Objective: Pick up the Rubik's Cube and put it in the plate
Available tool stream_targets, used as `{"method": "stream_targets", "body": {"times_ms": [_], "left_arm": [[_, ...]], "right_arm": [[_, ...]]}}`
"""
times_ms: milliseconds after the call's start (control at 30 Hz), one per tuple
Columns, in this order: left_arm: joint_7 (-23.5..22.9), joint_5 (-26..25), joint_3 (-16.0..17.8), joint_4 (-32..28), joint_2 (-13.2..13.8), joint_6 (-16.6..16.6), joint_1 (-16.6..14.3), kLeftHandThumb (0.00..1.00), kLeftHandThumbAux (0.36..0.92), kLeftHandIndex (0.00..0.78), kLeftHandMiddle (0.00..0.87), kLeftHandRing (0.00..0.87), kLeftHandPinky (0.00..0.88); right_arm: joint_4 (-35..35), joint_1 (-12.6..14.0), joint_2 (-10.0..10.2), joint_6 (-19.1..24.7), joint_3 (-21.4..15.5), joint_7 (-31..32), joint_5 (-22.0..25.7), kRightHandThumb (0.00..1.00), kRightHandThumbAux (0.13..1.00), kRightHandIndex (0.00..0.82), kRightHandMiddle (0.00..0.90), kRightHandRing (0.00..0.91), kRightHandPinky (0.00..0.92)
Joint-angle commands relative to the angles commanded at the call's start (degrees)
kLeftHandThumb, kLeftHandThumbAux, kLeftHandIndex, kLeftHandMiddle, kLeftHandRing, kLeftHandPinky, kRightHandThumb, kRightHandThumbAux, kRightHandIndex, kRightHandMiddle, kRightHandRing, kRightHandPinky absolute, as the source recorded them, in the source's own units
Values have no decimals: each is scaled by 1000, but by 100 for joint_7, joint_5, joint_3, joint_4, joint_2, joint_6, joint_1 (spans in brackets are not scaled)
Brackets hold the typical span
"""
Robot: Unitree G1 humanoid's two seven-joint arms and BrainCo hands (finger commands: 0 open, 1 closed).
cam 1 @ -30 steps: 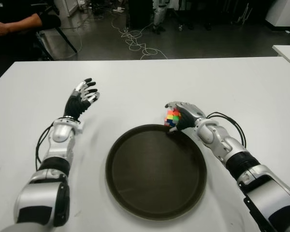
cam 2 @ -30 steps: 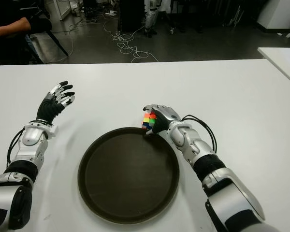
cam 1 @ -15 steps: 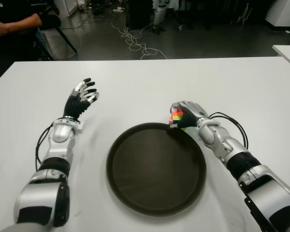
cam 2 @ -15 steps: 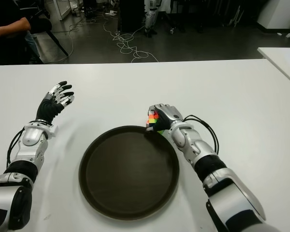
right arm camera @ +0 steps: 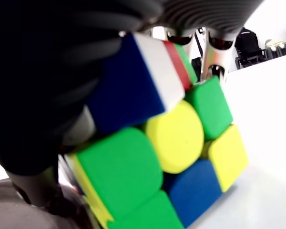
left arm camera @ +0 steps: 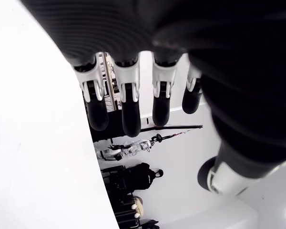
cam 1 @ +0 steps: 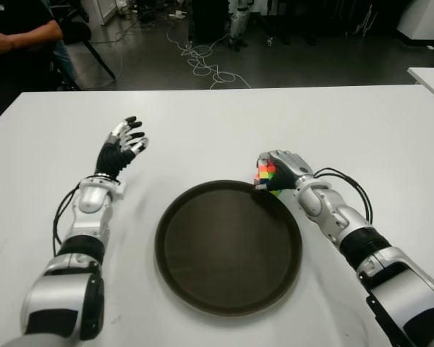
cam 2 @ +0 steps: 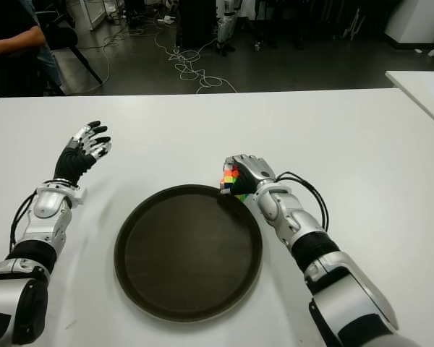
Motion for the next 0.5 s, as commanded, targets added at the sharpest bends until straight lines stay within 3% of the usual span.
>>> {"method": "stream_targets", "body": {"times_ms": [500], "left_arm": [[24, 17, -11, -53, 4, 23, 13, 231, 673, 96, 164, 170, 200]], "right_arm": [[54, -12, 65, 119, -39, -143, 36, 692, 736, 421, 576, 586, 588]]}}
